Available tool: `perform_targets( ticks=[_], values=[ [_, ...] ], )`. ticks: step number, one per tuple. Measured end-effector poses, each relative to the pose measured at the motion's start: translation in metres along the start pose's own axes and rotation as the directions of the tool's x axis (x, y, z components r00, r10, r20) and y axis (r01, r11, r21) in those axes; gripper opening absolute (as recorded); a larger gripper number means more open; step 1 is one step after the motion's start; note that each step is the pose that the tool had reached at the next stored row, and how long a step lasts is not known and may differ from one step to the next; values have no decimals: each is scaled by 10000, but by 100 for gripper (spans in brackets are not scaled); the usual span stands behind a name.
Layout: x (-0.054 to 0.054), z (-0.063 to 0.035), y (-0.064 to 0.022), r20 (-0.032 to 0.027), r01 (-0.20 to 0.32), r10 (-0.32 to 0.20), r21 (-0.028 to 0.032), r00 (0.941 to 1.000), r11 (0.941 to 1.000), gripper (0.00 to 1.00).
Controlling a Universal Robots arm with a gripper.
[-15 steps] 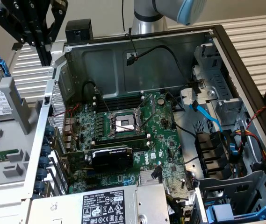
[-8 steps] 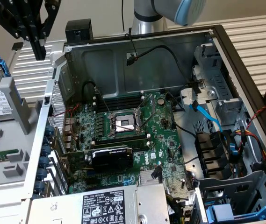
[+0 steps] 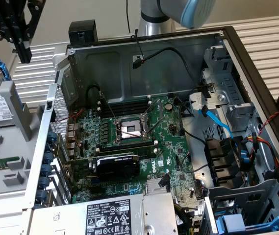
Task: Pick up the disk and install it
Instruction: 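Reach for the disk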
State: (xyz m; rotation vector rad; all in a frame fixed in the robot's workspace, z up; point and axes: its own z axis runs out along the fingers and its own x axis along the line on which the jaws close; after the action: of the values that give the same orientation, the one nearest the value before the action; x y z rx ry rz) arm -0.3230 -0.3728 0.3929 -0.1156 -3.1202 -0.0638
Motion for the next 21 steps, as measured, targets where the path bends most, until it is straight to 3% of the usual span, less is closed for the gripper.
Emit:
perform_targets(
  ticks=[7, 14, 21],
  values=[
    [318, 6, 7, -144, -6, 6, 11, 9999, 10000, 15],
    [507, 17, 183, -171, -7, 7, 14, 9999, 10000, 15],
    [825, 23, 173, -222, -9, 9, 18, 9998, 10000, 15]
  ],
)
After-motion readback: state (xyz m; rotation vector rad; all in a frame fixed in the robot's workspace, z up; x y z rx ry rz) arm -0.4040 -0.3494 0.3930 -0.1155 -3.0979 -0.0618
